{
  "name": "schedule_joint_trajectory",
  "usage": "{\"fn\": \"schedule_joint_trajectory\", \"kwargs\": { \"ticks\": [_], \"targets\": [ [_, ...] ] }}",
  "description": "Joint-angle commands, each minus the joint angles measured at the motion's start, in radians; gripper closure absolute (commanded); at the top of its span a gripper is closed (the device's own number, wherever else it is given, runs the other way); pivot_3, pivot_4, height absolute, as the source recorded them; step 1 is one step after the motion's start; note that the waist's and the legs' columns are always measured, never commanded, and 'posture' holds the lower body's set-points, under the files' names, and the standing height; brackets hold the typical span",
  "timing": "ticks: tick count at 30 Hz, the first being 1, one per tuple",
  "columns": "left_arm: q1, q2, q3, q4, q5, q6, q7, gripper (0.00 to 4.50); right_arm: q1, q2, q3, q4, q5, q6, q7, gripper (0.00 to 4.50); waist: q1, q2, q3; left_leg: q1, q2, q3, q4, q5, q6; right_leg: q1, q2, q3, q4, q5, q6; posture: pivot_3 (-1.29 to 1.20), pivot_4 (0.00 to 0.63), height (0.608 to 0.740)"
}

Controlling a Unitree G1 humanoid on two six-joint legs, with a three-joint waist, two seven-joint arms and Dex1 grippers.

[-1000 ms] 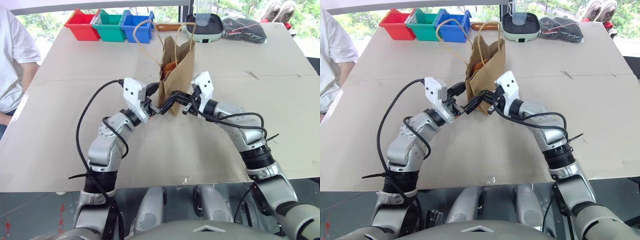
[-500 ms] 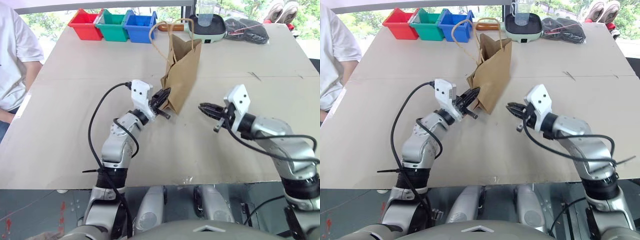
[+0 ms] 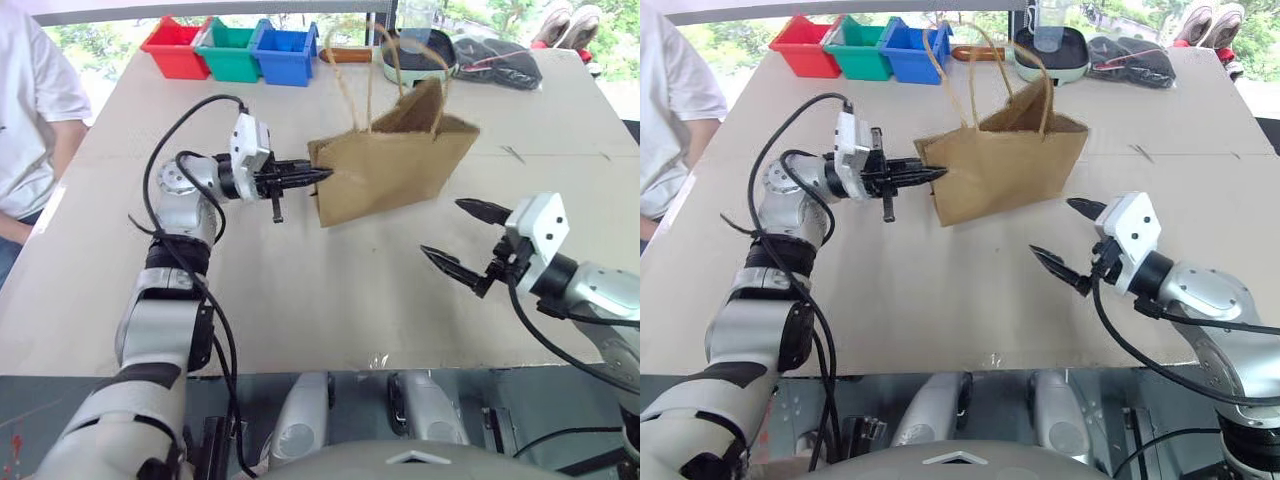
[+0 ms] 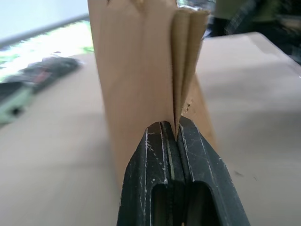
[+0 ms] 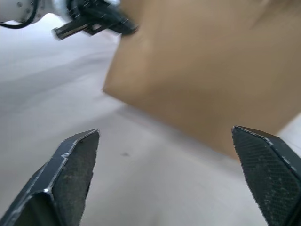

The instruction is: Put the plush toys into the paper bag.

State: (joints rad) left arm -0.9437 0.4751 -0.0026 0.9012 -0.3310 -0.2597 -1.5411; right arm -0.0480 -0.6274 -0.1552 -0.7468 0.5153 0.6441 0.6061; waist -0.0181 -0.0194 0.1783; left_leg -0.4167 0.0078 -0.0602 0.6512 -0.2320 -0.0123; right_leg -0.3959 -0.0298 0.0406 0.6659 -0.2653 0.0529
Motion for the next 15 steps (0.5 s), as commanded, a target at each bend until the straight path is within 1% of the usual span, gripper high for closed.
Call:
{"fn": "schedule_joint_trajectory", "kwargs": {
  "ticks": [1, 3, 4, 5, 6, 7, 9, 12, 14, 15],
  "targets": [
    [-0.071, -0.011, 0.035, 0.151, 0.014, -0.05, -0.049, 3.82, 0.051, -0.004, -0.064, -0.072, 0.007, -0.024, -0.026, 0.0, -0.002, 0.0, 0.0, 0.0, 0.0, 0.0, 0.0, 0.0, 0.0, 0.0, 0.001, 0.0, 0.0, 0.0, 0.0, 0.0, 0.15, 0.74],
    [-0.086, -0.017, 0.058, 0.172, 0.005, -0.041, -0.035, 3.29, 0.081, 0.004, -0.082, -0.075, 0.016, -0.035, -0.027, 0.0, -0.005, 0.0, 0.0, 0.0, 0.002, -0.001, 0.0, 0.0, 0.0, 0.0, 0.002, 0.0, 0.0, 0.0, 0.0, 0.0, 0.15, 0.74],
    [-0.078, -0.006, 0.067, 0.14, -0.002, -0.011, -0.008, 3.12, 0.091, 0.007, -0.087, -0.072, 0.008, -0.049, -0.029, 0.0, -0.006, 0.0, 0.0, 0.0, 0.002, -0.001, 0.0, 0.0, 0.0, 0.0, 0.002, 0.0, 0.0, 0.0, 0.0, 0.0, 0.15, 0.74],
    [-0.063, 0.002, 0.076, 0.096, -0.006, 0.011, 0.022, 2.68, 0.103, 0.01, -0.097, -0.065, 0.0, -0.069, -0.027, 0.0, -0.007, 0.0, 0.0, 0.0, 0.002, -0.001, 0.0, 0.0, 0.0, 0.0, 0.002, -0.001, 0.0, 0.0, 0.0, 0.0, 0.15, 0.74],
    [-0.04, 0.016, 0.085, 0.037, -0.012, 0.056, 0.054, 2.63, 0.113, 0.012, -0.108, -0.057, -0.004, -0.084, -0.025, 0.0, -0.008, 0.0, 0.0, 0.0, 0.002, -0.001, 0.0, 0.0, 0.0, 0.0, 0.002, 0.0, 0.001, 0.0, 0.0, 0.0, 0.15, 0.74],
    [-0.005, 0.044, 0.089, -0.036, -0.01, 0.121, 0.089, 2.31, 0.123, 0.01, -0.115, -0.049, -0.01, -0.098, -0.02, 0.0, -0.011, 0.0, 0.0, 0.0, 0.002, -0.001, 0.0, 0.0, 0.0, 0.0, 0.002, 0.0, 0.001, 0.0, 0.0, 0.0, 0.15, 0.74],
    [0.126, 0.109, 0.121, -0.281, -0.073, 0.329, 0.134, 2.31, 0.151, -0.006, -0.131, -0.021, -0.03, -0.147, 0.008, 0.0, -0.026, 0.0, 0.0, 0.0, 0.002, -0.001, 0.0, 0.0, 0.0, 0.0, 0.002, 0.0, 0.002, 0.0, 0.0, 0.0, 0.15, 0.74],
    [0.376, 0.187, 0.202, -0.669, -0.186, 0.62, 0.283, 2.31, 0.199, -0.046, -0.185, 0.031, -0.052, -0.201, 0.061, 0.0, -0.029, 0.001, 0.0, 0.003, 0.004, -0.003, -0.002, 0.0, 0.0, -0.001, 0.002, 0.003, 0.003, 0.0, 0.0, 0.0, 0.15, 0.74],
    [0.542, 0.216, 0.25, -0.874, -0.215, 0.707, 0.365, 2.31, 0.232, -0.068, -0.237, 0.068, -0.055, -0.24, 0.101, 0.0, -0.026, 0.001, 0.0, 0.003, 0.007, -0.002, -0.002, 0.0, 0.0, -0.001, 0.0, 0.004, 0.003, 0.0, 0.0, 0.0, 0.15, 0.74],
    [0.584, 0.22, 0.261, -0.935, -0.226, 0.734, 0.397, 2.31, 0.242, -0.074, -0.253, 0.083, -0.053, -0.256, 0.115, 0.0, -0.021, 0.001, 0.0, 0.003, 0.009, -0.002, -0.002, 0.0, 0.0, -0.002, 0.0, 0.004, 0.002, 0.0, 0.0, 0.0, 0.15, 0.74]
  ]
}}
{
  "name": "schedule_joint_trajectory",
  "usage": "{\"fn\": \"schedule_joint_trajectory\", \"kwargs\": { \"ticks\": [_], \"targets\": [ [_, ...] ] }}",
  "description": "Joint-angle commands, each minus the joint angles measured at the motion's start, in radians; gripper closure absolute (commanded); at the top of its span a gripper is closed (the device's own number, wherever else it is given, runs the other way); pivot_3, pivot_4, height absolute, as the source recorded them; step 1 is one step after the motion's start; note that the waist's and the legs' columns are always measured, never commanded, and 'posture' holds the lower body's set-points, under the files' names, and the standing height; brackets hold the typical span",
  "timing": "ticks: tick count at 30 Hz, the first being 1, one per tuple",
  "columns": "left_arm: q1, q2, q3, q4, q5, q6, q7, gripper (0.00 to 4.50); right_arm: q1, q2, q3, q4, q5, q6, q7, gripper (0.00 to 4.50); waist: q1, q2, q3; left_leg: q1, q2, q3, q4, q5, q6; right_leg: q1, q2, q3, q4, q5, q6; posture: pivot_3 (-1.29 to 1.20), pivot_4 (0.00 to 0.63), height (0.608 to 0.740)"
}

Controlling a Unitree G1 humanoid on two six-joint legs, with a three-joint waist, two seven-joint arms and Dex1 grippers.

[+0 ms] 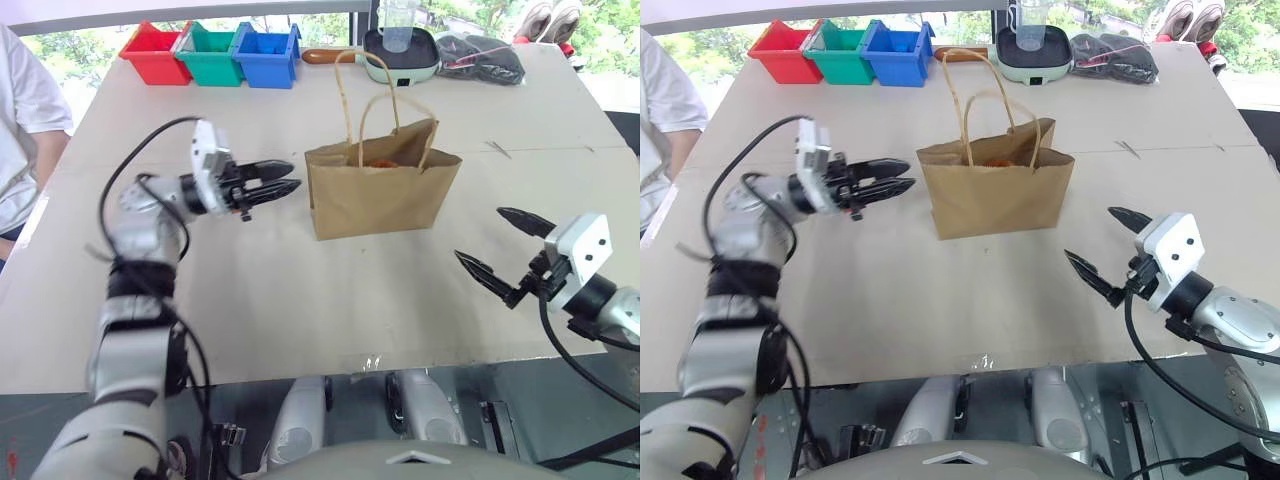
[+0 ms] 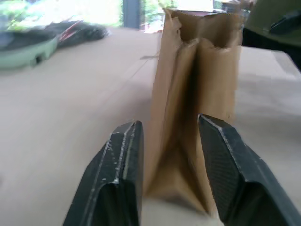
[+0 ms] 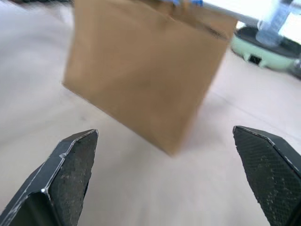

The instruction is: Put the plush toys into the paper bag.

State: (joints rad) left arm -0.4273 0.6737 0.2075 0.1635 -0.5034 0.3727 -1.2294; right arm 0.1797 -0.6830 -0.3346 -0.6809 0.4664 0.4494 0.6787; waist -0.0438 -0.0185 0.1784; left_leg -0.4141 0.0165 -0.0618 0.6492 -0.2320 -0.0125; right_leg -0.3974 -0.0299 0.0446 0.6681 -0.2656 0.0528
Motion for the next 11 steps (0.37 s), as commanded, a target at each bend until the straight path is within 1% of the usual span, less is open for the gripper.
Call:
{"fn": "schedule_joint_trajectory", "kwargs": {
  "ticks": [1, 4, 7, 8, 9, 11],
  "targets": [
    [0.136, 0.026, 0.079, -0.274, -0.085, 0.15, 0.124, 2.31, 0.032, -0.031, -0.099, 0.035, 0.01, -0.064, 0.068, 0.0, 0.013, 0.0, 0.0, 0.001, 0.0, 0.0, 0.0, 0.0, 0.0, 0.001, -0.001, -0.001, 0.0, 0.0, 0.0, 0.0, 0.15, 0.74],
    [0.292, 0.032, 0.134, -0.45, -0.139, 0.236, 0.202, 2.31, 0.073, -0.064, -0.156, 0.082, 0.035, -0.081, 0.139, 0.0, 0.037, 0.0, 0.0, 0.0, -0.001, 0.001, 0.003, 0.0, 0.0, 0.003, -0.001, -0.003, 0.0, 0.0, 0.0, 0.0, 0.15, 0.74],
    [0.431, 0.02, 0.172, -0.551, -0.145, 0.255, 0.261, 2.31, 0.106, -0.092, -0.182, 0.118, 0.05, -0.081, 0.196, 0.0, 0.039, 0.0, -0.001, 0.002, -0.001, 0.003, 0.004, 0.0, 0.0, 0.005, -0.002, -0.002, 0.0, 0.0, 0.0, 0.0, 0.15, 0.74],
    [0.461, 0.01, 0.18, -0.565, -0.145, 0.25, 0.279, 2.31, 0.115, -0.1, -0.181, 0.122, 0.05, -0.081, 0.209, 0.0, 0.038, 0.0, -0.001, 0.003, -0.001, 0.004, 0.003, 0.0, 0.0, 0.006, -0.002, -0.002, -0.001, 0.0, 0.0, 0.0, 0.15, 0.74],
    [0.473, -0.001, 0.183, -0.576, -0.176, 0.257, 0.279, 2.31, 0.117, -0.107, -0.181, 0.13, 0.05, -0.082, 0.22, 0.0, 0.036, 0.0, -0.001, 0.003, -0.001, 0.004, 0.003, 0.0, 0.0, 0.006, -0.002, -0.002, -0.001, 0.0, 0.0, 0.0, 0.15, 0.74],
    [0.493, 0.006, 0.148, -0.59, -0.136, 0.228, 0.291, 2.31, 0.117, -0.116, -0.179, 0.136, 0.051, -0.082, 0.233, 0.0, 0.036, 0.0, -0.001, 0.003, -0.001, 0.005, 0.003, 0.0, 0.0, 0.006, -0.001, -0.002, -0.001, 0.0, 0.0, 0.0, 0.15, 0.74]
  ]
}}
